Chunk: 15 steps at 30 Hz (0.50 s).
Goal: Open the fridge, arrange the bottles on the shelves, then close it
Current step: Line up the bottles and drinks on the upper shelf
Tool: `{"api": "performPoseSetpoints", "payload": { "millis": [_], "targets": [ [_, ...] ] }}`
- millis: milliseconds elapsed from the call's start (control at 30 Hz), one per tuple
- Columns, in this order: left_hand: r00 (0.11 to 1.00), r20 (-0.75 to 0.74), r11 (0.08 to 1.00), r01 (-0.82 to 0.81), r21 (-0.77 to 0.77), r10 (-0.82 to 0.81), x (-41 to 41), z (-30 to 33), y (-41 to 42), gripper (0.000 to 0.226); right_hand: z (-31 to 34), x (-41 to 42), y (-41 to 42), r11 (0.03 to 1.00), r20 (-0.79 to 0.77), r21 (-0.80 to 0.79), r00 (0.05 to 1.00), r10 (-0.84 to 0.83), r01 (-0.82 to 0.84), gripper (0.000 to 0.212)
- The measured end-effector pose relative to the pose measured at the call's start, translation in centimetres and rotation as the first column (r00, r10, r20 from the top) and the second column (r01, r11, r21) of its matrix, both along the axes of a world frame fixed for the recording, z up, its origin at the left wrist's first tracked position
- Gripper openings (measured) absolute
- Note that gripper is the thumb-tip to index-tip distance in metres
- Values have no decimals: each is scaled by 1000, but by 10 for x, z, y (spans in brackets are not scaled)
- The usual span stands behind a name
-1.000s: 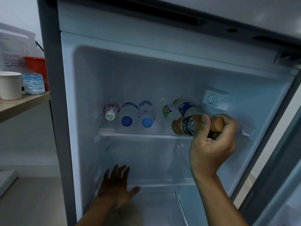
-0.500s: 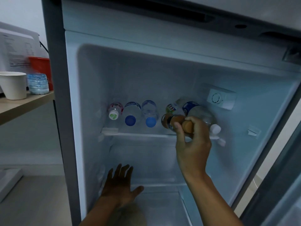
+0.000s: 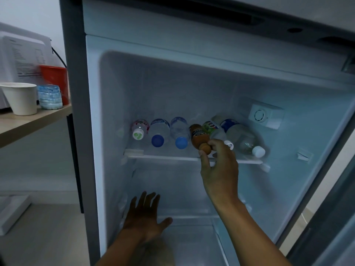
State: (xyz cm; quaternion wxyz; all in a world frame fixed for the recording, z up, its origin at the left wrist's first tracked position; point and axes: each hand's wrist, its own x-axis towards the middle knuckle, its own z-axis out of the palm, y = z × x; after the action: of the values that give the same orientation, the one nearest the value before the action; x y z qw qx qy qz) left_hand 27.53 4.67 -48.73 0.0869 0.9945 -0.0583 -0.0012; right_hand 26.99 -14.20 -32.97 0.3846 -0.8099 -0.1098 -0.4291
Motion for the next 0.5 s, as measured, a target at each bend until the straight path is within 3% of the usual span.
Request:
{"api": "performPoseSetpoints", "payload": {
  "millis": [133,267,400,500],
  "targets": [
    [1000,6,1000,-6,-4,6,0,0,-1,131,1,12,3,996,54,-84,998,-38,43,16],
    [1000,8,1000,-11,-11,11,-1,0,-1,132,-8,6,6,997,30,-71,1000,-10,12,32],
    [1000,10,1000,-10,-12,10,0,-1,-1,133,-21,-3,2,968,-44,-247,998,38,-47,53],
    [1000,11,1000,-9,-5,9,-2,-2,0,131,-18,-3,1,959,-93,-278,995,29,-54,56]
  ]
}}
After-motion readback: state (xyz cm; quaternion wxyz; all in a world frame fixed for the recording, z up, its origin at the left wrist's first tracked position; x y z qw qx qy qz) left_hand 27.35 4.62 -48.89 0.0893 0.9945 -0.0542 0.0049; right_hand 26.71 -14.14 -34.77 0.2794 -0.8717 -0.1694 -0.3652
